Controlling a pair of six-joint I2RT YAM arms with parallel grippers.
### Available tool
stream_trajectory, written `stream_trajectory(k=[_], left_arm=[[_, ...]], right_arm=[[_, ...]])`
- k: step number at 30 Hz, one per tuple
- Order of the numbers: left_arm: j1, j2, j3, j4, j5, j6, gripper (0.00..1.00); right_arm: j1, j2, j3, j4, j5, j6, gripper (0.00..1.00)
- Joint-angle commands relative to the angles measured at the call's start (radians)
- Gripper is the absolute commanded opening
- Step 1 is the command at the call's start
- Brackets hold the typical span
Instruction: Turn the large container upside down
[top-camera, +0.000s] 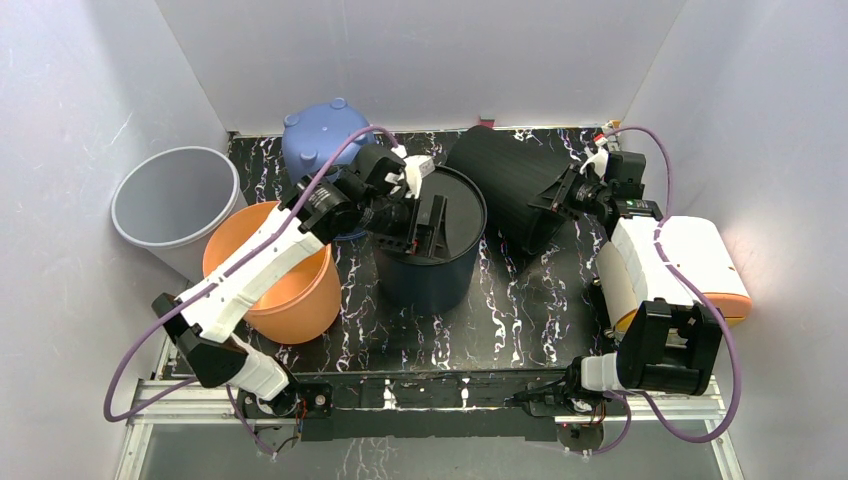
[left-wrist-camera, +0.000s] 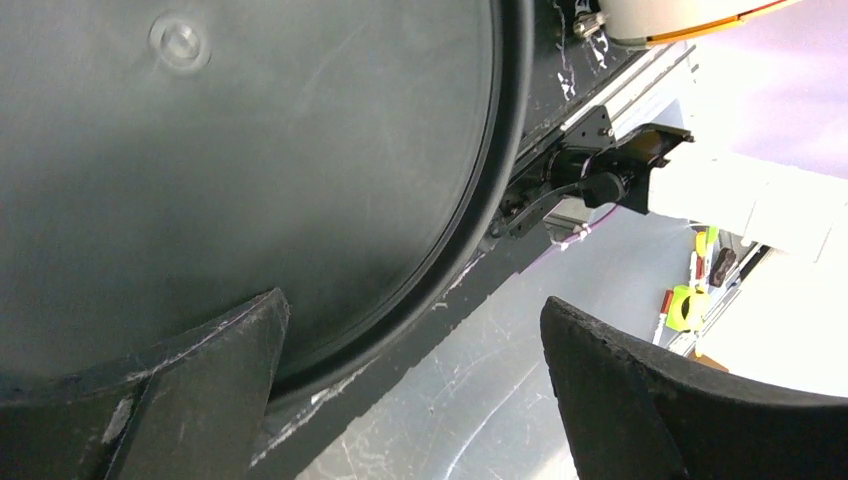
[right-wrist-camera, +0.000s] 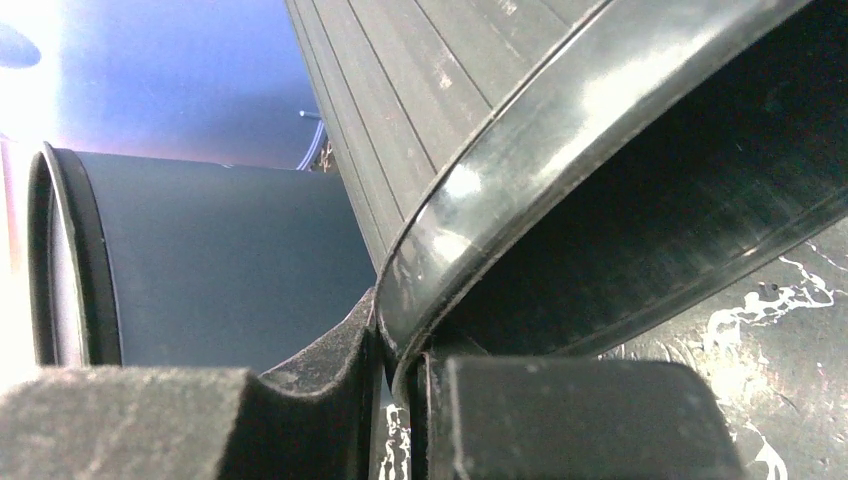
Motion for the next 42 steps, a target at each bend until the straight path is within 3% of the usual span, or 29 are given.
stream_trajectory(k=[1,6,14,17,21,24,30,33,40,42], left_arm=[[-0.004,-0.046,-0.023,-0.211,-0.047,-0.030,0.98],[-0.005,-0.074,0.003,-0.306,-0.099,-0.039,0.98],[-0.004,-0.126,-0.033,-0.393,-0.134,-0.090,0.99],[-0.003,-0.126,0.020,-0.447,-0.167,-0.111,0.98],[-0.004,-0.119,0.139,-0.462,-0.186,-0.119,0.98],[-0.005,-0.099,0.219,-0.353,-0.144,-0.097,0.98],[-0.004,-0.032,0.301,-0.104,-0.025,-0.047,0.98],[-0.005,0.022,0.333,-0.006,0.006,-0.027,0.98],[0.010,0.145,0.339,0.285,-0.085,0.073,0.98],[0.044,0.228,0.414,0.323,-0.063,0.063,0.98]], right_arm=[[0.003,-0.004,0.025,-0.103,0.067,-0.035,0.10],[0.003,0.009,0.040,-0.111,0.070,-0.035,0.19],[0.003,0.023,0.103,-0.175,0.156,-0.043,0.63],[0.004,0.016,0.132,-0.204,0.207,-0.045,0.69],[0.003,0.002,0.157,-0.209,0.231,-0.037,0.70],[0.002,-0.008,0.161,-0.174,0.235,-0.012,0.69],[0.003,-0.015,0.087,0.052,0.170,0.096,0.63],[0.002,-0.010,0.054,0.149,0.135,0.153,0.49],[0.002,-0.002,0.064,0.196,0.127,0.198,0.01],[0.003,-0.003,0.064,0.194,0.134,0.196,0.00]])
